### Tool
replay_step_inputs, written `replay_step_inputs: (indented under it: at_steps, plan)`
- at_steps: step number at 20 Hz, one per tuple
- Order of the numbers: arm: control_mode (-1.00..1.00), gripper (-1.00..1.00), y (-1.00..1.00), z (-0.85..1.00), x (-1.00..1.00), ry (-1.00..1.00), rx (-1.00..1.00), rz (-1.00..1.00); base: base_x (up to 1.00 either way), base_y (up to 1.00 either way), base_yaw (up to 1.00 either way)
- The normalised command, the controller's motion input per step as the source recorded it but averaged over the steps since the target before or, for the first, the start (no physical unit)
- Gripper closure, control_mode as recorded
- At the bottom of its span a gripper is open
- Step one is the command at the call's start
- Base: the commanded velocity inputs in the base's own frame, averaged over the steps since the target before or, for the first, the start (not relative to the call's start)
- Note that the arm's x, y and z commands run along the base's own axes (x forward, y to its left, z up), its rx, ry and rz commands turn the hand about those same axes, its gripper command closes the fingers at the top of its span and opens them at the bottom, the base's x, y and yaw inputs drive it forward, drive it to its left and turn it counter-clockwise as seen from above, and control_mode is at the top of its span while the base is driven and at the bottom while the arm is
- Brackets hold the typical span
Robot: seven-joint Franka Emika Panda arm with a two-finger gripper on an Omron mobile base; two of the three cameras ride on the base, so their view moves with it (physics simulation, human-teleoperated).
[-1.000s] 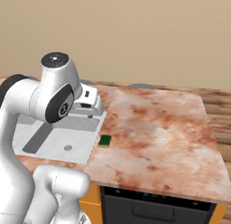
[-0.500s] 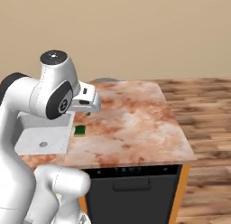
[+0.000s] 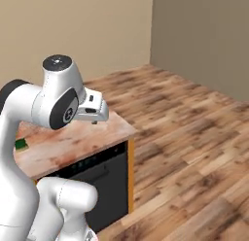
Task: Open the cabinet. Pick the sponge and place it next to the sink. Then close the cabinet.
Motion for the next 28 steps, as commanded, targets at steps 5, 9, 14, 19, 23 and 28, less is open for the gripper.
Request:
replay_step_inputs:
  at_steps: [5,9,14,19,23,28]
  plan:
    - [1.0,-1.0,0.0,0.0,0.0,0.0,0.0,0.0,0.27,-0.03,-0.69]
    - [1.0,-1.0,0.0,0.0,0.0,0.0,0.0,0.0,0.56,0.04,-0.61]
    - [1.0,-1.0,0.0,0.0,0.0,0.0,0.0,0.0,1.0,0.12,-0.3]
    - [1.0,-1.0,0.0,0.0,0.0,0.0,0.0,0.0,1.0,-0.1,-0.08]
    - [1.0,-1.0,0.0,0.0,0.0,0.0,0.0,0.0,1.0,-0.61,-0.39]
    - [1.0,-1.0,0.0,0.0,0.0,0.0,0.0,0.0,0.91,-0.67,-0.67]
